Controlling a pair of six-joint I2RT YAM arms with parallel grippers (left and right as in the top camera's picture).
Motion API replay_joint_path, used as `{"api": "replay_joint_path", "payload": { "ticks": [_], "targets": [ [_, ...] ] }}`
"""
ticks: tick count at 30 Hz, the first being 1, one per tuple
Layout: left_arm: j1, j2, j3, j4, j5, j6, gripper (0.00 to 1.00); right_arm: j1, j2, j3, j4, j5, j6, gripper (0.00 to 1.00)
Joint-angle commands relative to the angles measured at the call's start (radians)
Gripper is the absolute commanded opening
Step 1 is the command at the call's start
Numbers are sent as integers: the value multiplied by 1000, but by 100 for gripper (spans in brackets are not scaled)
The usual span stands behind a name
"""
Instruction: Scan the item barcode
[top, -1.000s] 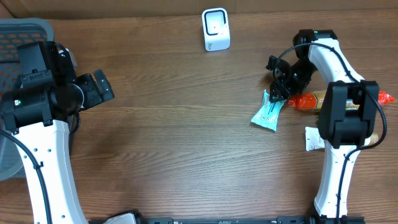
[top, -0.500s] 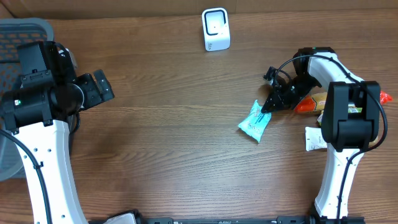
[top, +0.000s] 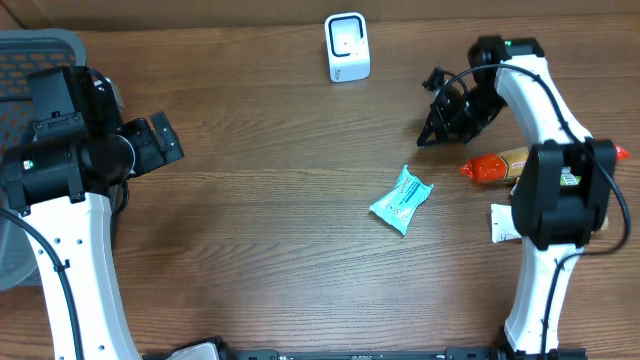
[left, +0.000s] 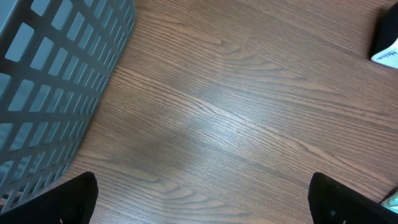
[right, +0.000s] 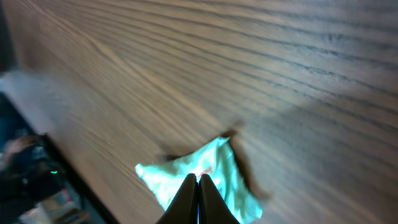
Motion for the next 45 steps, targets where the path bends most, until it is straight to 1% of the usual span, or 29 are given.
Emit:
{"api": "replay_joint_path", "payload": {
  "ticks": [1,2,4,5,7,8,10,15,22,27,29,30,32,33,34,37,40,42,43,44,45],
  "targets": [
    [3,5,17,2,4,19,100,72,-103,31,-29,220,42,35],
    [4,5,17,2,4,19,99,84,-103,23,-47,276,42,52],
    [4,5,17,2,4,19,99,100,-102,-16,-43,322,42,73],
    [3,5,17,2,4,19,100,108,-102,-40,-40,329,41,79],
    [4,5,17,2,4,19,99,118,-101,-94,-21,329,42,84],
    [4,5,17,2,4,19,99,121,-101,-119,-13,329,43,85],
    [4,5,17,2,4,19,100,124,-101,-181,9,329,43,75],
    [4,5,17,2,4,19,100,125,-101,-279,55,344,38,71],
    [3,5,17,2,4,19,100,158,-101,-338,125,354,45,71],
    [4,5,17,2,4,19,100,190,-101,-381,238,516,203,72],
    [4,5,17,2,4,19,100,200,-101,-401,272,552,257,70],
    [3,5,17,2,4,19,100,203,-101,-409,282,552,273,66],
    [3,5,17,2,4,19,100,205,-101,-430,288,541,289,45],
    [4,5,17,2,4,19,100,206,-101,-441,288,536,299,37],
    [4,5,17,2,4,19,100,206,-101,-453,288,530,308,33],
    [3,5,17,2,4,19,99,210,-101,-511,293,481,308,33],
    [3,5,17,2,4,19,99,210,-101,-612,350,413,308,33],
    [3,5,17,2,4,19,99,210,-101,-653,381,395,308,30],
    [4,5,17,2,4,19,99,209,-101,-671,394,382,308,24],
    [4,5,17,2,4,19,99,209,-101,-684,402,368,308,11],
    [4,5,17,2,4,19,100,209,-101,-688,404,351,308,4]
  ]
}}
